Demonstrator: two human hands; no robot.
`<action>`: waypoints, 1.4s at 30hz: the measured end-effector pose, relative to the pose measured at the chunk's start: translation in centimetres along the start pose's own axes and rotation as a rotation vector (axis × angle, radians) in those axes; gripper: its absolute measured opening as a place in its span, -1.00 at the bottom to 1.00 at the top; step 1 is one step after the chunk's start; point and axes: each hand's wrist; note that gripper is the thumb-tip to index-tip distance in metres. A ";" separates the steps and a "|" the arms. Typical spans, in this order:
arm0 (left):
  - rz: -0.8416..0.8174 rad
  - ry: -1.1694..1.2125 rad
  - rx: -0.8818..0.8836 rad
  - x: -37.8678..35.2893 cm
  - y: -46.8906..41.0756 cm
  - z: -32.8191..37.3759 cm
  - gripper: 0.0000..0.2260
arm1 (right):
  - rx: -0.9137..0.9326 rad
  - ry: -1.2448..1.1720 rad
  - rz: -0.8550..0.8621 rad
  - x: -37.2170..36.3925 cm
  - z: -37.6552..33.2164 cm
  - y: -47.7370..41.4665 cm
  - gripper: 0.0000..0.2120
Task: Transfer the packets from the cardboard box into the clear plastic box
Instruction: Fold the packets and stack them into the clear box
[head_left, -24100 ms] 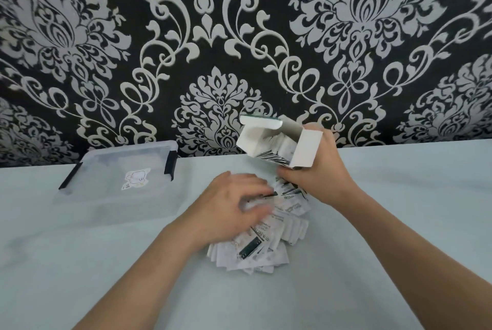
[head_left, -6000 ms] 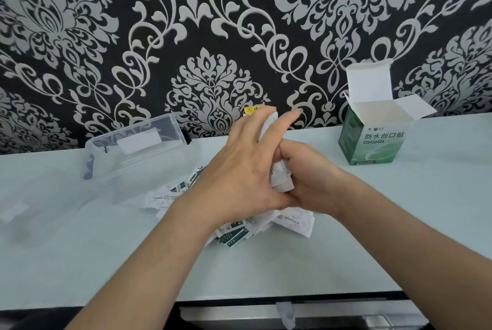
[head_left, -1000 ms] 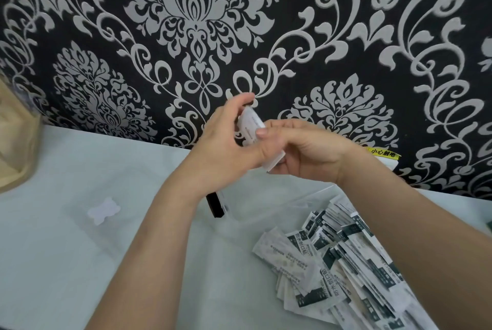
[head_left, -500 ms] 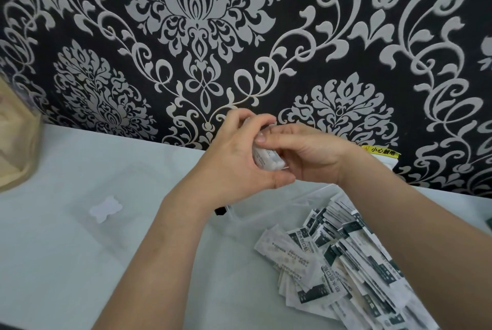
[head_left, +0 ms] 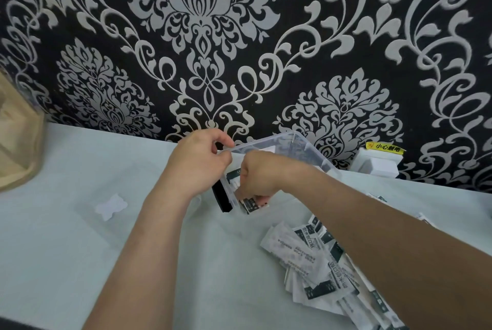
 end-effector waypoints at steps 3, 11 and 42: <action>0.004 0.031 -0.011 0.0 -0.1 -0.2 -0.87 | 0.008 -0.024 0.009 -0.1 -0.3 -0.1 -0.80; 0.002 0.045 -0.020 0.0 0.0 -0.3 -0.86 | -0.056 0.177 0.191 -0.7 -0.4 -0.9 -0.86; -0.681 -0.822 -0.393 -8.2 8.9 8.2 -0.38 | -0.118 0.234 0.178 -2.1 13.6 16.5 -0.37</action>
Point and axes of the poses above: each hand's wrist, its own y-axis away from the middle knuckle, its own x-axis out of the back of the hand, z = x × y, and after that the axes turned 8 degrees about -z, right-handed
